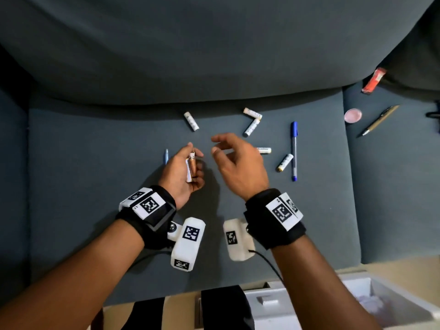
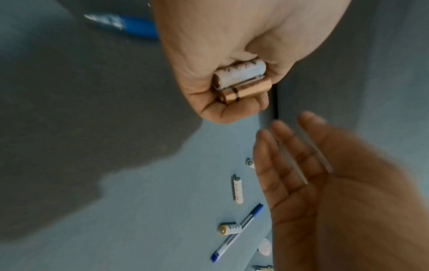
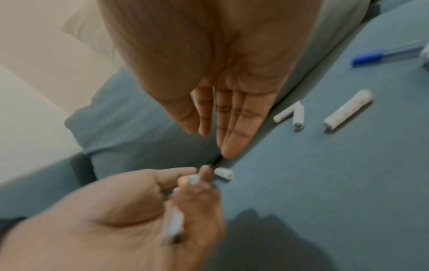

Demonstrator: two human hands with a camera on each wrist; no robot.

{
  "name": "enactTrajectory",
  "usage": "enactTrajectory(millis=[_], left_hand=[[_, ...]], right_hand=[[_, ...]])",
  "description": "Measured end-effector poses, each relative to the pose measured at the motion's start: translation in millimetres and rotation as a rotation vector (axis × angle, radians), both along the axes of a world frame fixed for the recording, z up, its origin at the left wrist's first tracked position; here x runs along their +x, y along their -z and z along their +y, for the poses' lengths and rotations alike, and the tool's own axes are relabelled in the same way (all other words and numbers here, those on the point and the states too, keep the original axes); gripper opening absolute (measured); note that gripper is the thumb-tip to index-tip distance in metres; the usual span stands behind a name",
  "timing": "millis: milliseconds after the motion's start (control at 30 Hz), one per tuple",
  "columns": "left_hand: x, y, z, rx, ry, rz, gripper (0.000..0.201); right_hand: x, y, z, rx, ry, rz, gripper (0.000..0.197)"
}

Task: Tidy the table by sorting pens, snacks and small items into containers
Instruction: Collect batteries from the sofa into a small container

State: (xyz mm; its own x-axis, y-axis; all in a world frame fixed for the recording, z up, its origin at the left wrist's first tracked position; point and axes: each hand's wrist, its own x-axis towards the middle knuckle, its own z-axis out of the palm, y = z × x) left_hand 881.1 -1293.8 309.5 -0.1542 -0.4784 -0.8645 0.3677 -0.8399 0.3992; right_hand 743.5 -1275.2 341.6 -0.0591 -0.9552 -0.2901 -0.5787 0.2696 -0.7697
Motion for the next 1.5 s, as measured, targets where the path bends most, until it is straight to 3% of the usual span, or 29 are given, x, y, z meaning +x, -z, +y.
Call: enactTrajectory(millis=[133,200,333,433,567,700,867,967,1033,1167,1233,1300,1433,1500], left_hand=[[-13,4,-13,-0.027,0.021,-0.07,0.03],[-15,7,-20,-0.124,0.018,-0.191,0.031],[-12,13,-41,-0.249,-0.051,-0.386,0.041],[-4,19,-58,-0.257,-0.002,-0.557,0.036],[3,30,-74,-0.297,0.201,-0.775,0.036],[0,41,-86,-0.335,0.432,-0.899,0.036],[-12,42,-100,-0.348,0.735,-1.131,0.036],[-23,34,-105,-0.401,0.864,-1.182,0.032],[-31,30,-102,-0.489,0.936,-1.146,0.028],[-56,18,-87,-0.744,1.023,-1.019,0.025],[-70,14,-81,-0.89,1.029,-0.969,0.022],[-84,12,-80,-1.013,1.021,-0.932,0.021],[-110,17,-90,-1.144,1.033,-0.954,0.022],[-114,25,-95,-1.169,1.142,-1.03,0.028]], right_hand=[[-65,33,-9,-0.063,-0.103,0.476,0.042],[-84,49,-11,0.023,-0.165,0.562,0.041],[-95,62,-18,-0.017,-0.332,0.436,0.028],[-91,62,-29,-0.142,-0.226,0.369,0.031],[-77,66,-46,-0.102,-0.048,0.433,0.03],[-68,66,-57,-0.006,0.049,0.375,0.023],[-68,60,-56,0.084,-0.019,0.373,0.014],[-75,52,-42,0.108,-0.008,0.302,0.018],[-83,49,-23,0.152,0.1,0.16,0.026],[-103,40,16,0.266,0.628,-0.44,0.029],[-113,40,29,0.272,0.765,-0.56,0.022],[-120,41,34,0.179,0.798,-0.461,0.004],[-132,53,34,0.142,0.616,0.16,0.016],[-131,53,32,0.191,0.486,0.331,0.021]])
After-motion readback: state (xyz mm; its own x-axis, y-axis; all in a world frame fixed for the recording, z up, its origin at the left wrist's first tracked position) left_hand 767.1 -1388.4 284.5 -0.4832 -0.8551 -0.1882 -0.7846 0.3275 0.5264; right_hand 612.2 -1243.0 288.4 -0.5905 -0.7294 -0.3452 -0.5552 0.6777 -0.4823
